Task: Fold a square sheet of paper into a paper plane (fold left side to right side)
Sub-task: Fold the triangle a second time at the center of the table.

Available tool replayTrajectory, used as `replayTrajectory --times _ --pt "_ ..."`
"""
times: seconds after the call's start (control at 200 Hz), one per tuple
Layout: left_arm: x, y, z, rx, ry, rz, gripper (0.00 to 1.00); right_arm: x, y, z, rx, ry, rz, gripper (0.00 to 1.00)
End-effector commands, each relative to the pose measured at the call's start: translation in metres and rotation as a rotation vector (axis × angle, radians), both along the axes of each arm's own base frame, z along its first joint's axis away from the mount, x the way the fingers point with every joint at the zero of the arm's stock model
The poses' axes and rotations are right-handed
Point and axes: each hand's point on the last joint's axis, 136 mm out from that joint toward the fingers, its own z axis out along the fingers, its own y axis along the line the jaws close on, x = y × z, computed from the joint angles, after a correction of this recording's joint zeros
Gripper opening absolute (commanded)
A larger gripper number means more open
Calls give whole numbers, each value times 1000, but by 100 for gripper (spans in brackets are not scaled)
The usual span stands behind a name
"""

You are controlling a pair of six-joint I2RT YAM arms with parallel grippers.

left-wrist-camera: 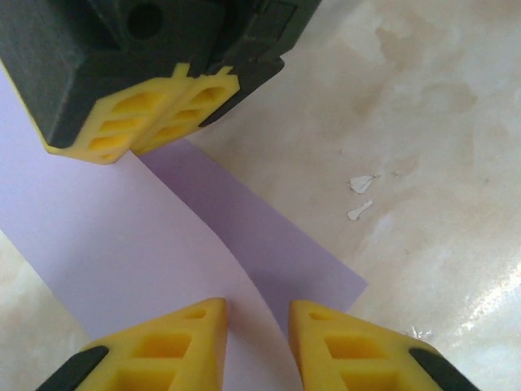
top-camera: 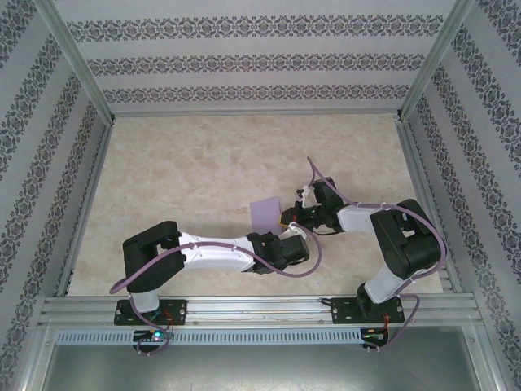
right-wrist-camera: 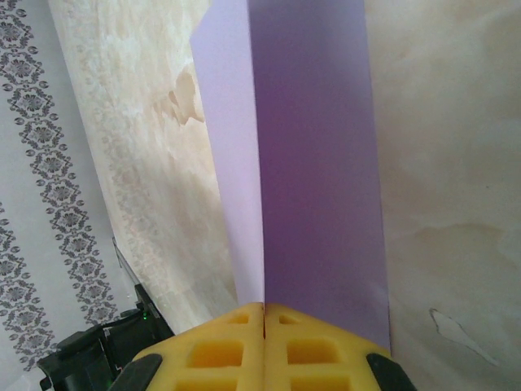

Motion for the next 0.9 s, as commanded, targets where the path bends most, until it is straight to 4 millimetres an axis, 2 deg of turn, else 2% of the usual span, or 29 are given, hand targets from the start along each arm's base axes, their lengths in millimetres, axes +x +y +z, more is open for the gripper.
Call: replayTrajectory --times 0.0,0.165,0.305,0.46,0.56,0.705,0.894 --pt "-3 2 10 -11 -19 -7 15 -1 -5 -5 -13 5 -7 0" --pt "-4 1 13 -50 -2 -5 0 3 -3 1 -2 -22 1 2" --pt "-5 -1 16 -139 49 0 0 10 -4 18 12 -98 8 12" --pt "-5 -1 21 -280 146 16 0 16 -29 36 -17 -179 -52 27" --pt "-5 -1 23 -387 219 31 0 11 -47 39 -43 -209 -72 31" --pt "2 4 29 -561 311 76 0 -9 -56 37 -41 -217 -55 27" --pt "12 11 35 -736 391 124 0 -41 -41 28 -14 -191 13 2"
